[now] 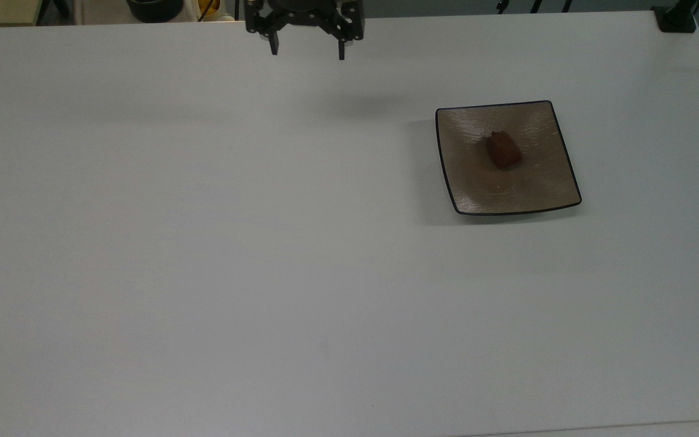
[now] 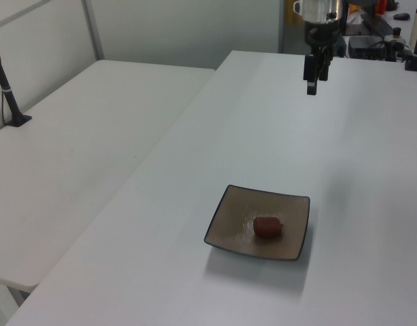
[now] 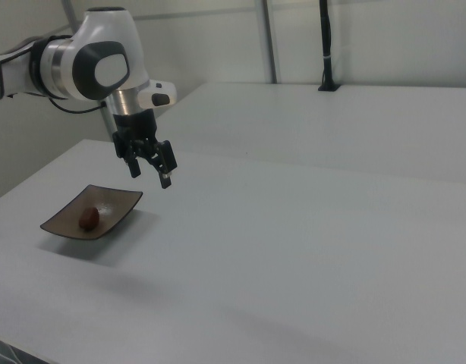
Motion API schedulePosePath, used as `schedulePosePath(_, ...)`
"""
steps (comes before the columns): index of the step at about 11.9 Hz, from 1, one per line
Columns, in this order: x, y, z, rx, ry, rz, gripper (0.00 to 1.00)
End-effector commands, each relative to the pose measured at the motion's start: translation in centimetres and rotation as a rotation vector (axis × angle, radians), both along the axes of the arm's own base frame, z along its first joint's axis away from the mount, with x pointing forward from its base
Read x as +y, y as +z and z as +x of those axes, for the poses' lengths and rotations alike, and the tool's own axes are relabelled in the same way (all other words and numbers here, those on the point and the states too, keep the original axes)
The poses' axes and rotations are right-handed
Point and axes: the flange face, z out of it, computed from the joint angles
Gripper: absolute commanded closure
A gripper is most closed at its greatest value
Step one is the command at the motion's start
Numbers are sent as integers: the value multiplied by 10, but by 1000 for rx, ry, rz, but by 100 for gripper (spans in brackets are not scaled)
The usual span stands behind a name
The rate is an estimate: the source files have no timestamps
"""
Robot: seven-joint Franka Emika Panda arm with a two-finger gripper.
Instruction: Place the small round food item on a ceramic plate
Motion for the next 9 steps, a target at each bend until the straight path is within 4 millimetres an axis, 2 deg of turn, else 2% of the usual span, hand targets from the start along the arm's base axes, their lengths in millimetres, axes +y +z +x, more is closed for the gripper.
schedulePosePath(1, -22, 8, -8, 4, 34, 0, 0)
schedulePosePath(3, -29, 9, -7, -1, 28, 1, 0)
schedulePosePath(9, -25, 12, -2, -31, 30, 5, 0)
